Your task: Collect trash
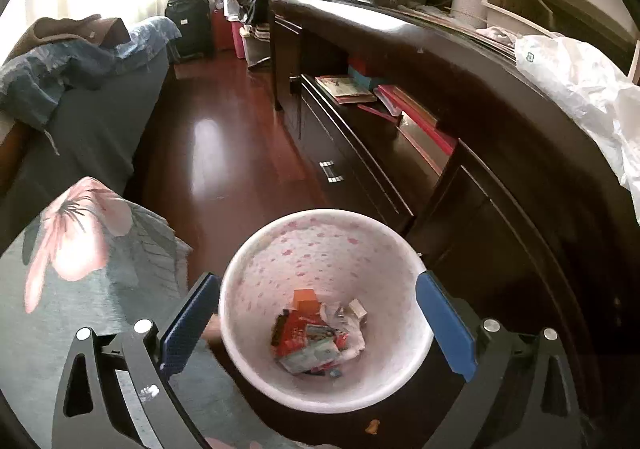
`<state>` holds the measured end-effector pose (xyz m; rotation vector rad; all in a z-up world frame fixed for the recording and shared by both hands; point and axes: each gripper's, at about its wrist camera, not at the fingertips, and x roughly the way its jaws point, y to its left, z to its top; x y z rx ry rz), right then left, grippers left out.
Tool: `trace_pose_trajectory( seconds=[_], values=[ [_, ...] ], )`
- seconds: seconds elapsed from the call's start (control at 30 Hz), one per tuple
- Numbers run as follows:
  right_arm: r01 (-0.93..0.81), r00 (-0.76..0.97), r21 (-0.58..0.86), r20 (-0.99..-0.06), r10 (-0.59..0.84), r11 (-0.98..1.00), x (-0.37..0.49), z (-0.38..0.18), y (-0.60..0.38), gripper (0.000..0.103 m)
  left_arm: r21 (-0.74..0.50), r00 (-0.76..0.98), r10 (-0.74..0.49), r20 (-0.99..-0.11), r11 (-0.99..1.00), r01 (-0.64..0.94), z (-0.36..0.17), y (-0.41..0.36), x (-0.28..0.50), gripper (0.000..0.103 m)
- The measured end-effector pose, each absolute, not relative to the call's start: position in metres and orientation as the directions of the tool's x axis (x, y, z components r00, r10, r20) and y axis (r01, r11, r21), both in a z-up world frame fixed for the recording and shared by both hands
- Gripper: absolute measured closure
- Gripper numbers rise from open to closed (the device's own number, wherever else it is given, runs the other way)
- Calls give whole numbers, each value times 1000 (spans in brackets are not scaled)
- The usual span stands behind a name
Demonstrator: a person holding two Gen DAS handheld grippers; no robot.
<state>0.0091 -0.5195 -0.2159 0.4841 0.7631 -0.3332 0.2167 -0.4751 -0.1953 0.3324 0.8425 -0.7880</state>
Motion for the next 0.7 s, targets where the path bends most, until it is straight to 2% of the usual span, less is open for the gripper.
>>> trace_pose_trajectory(
  seconds=[0.2,0.33,0.7],
  values=[
    [438,688,284,-717,-115,853,11,-205,-510,28,-32,465,-496,-733,708,705,-175,-447,214,4],
    [418,700,269,-704,-119,868,11,-192,-498,27,-76,492,-508,-707,746,661,-159,-411,215,4],
    [385,737,165,-648,-195,908,7,-151,-438,8,-194,603,-486,-633,853,484,-112,-285,199,4]
  ],
)
